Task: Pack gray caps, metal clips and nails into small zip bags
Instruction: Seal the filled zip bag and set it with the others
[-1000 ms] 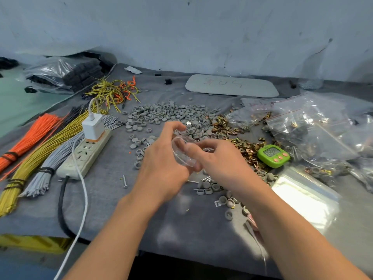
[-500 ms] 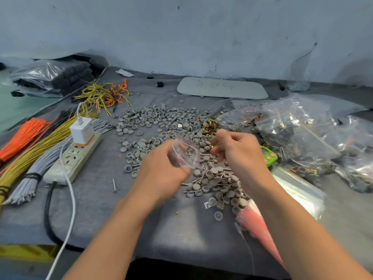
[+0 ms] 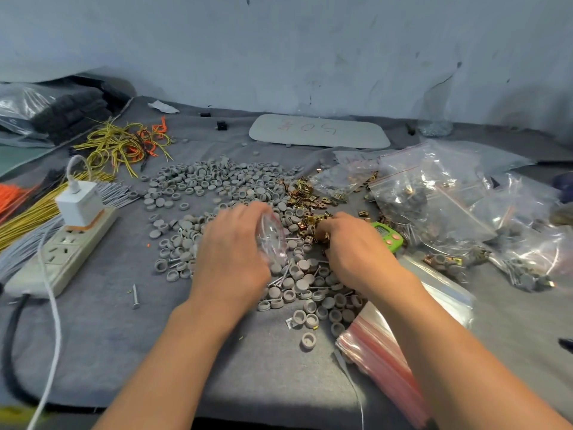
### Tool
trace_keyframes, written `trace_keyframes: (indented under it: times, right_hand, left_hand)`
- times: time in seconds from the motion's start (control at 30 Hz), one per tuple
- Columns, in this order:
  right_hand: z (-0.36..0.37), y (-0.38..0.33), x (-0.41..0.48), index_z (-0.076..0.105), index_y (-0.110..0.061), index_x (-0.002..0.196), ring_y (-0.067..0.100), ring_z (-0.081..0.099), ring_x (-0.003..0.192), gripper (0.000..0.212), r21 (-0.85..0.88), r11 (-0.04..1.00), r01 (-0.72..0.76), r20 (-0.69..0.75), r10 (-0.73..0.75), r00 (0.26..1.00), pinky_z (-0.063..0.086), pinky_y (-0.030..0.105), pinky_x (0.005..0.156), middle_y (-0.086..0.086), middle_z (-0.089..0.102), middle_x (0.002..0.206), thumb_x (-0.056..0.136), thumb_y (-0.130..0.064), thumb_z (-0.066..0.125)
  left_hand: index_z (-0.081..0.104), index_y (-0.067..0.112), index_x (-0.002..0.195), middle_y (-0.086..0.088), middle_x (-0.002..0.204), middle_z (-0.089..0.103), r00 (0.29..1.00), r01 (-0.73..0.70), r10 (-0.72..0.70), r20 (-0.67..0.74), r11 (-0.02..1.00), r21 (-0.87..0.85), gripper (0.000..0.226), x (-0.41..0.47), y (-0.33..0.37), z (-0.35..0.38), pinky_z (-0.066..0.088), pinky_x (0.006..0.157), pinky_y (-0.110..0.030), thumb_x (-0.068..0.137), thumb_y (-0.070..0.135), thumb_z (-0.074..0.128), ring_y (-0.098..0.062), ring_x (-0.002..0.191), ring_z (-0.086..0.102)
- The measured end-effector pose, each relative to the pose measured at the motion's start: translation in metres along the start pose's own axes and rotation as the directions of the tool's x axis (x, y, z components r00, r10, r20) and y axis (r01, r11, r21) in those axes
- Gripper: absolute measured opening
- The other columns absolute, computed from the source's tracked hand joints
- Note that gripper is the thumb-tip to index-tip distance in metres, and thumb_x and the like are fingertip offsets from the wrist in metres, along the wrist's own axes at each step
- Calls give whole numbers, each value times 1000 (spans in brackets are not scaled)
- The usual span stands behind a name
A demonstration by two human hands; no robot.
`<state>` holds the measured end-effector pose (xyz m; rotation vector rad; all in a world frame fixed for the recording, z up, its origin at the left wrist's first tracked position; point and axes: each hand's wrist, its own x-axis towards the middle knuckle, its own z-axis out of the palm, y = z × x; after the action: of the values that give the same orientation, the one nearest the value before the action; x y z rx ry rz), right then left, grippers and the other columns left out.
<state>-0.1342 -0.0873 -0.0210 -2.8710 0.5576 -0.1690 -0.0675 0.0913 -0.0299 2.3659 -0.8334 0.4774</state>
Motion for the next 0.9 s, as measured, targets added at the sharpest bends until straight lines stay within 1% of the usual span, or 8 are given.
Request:
trace_keyframes:
  times: [0.13, 0.23, 0.3, 0.37, 0.47, 0.6, 0.67, 0.9]
  right_hand:
    - [-1, 1, -3, 76, -19, 98, 31, 68, 89, 35, 88, 995, -44, -22, 46, 999, 59, 40, 81, 8, 73, 97, 83, 3, 54]
    - [-1, 1, -6, 79, -24, 102, 31, 69, 98, 36, 193, 976, -106, -95, 126, 988, 59, 40, 88, 9, 75, 108, 88, 2, 59]
    - [0, 1, -9, 79, -29, 111, 25, 68, 106, 35, 330, 936, -125, -142, 180, 973, 56, 34, 93, 3, 73, 118, 90, -3, 67]
    - [-1, 4, -13, 81, -31, 104, 12, 70, 95, 28, 473, 877, -88, -182, 195, 964, 54, 17, 80, -4, 75, 111, 89, -9, 73]
    - [-4, 3, -22, 83, -31, 95, -4, 70, 81, 20, 654, 755, -44, -153, 189, 970, 49, 4, 67, -17, 77, 94, 88, -13, 77]
    - [-4, -4, -32, 79, -13, 94, 18, 78, 80, 20, 910, 400, -107, 36, 180, 983, 63, 30, 77, 6, 80, 85, 91, 4, 68]
    - [-4, -6, -35, 76, -4, 96, 26, 78, 75, 18, 955, 251, -156, 118, 157, 980, 64, 32, 73, 12, 78, 82, 92, 10, 64]
    - [-6, -5, -38, 76, 0, 92, 25, 74, 67, 11, 979, 97, -180, 149, 267, 952, 62, 27, 65, 22, 77, 85, 92, 8, 69]
  left_hand:
    - [48, 38, 128, 20, 105, 49, 989, 46, -39, 139, 998, -47, 64, -2, 4, 10, 35, 83, -25, 79, 19, 84, -6, 98, 46]
    - [48, 40, 129, 22, 102, 47, 989, 71, -58, 138, 993, -94, 63, -1, 4, 11, 35, 81, -25, 80, 23, 84, -6, 97, 47]
    - [48, 42, 128, 22, 101, 47, 989, 82, -67, 135, 990, -111, 63, -2, 2, 11, 36, 78, -26, 80, 23, 84, -6, 97, 48]
    - [47, 43, 125, 23, 97, 46, 988, 89, -70, 140, 988, -130, 61, -2, 2, 12, 36, 75, -26, 80, 23, 83, -5, 95, 47]
    - [46, 44, 125, 22, 99, 48, 986, 96, -77, 146, 987, -129, 60, -3, 0, 11, 36, 77, -29, 81, 24, 81, -6, 95, 47]
    - [46, 46, 127, 19, 105, 54, 981, 119, -96, 168, 984, -129, 63, -4, -1, 9, 39, 78, -31, 79, 23, 81, -10, 97, 51]
    - [46, 48, 124, 18, 106, 58, 974, 127, -97, 203, 982, -139, 64, -5, -2, 6, 41, 76, -30, 77, 20, 81, -9, 94, 54]
    - [48, 44, 129, 13, 103, 61, 930, 149, -99, 354, 982, -117, 70, -9, -10, 0, 38, 63, -19, 73, 8, 71, -2, 87, 54]
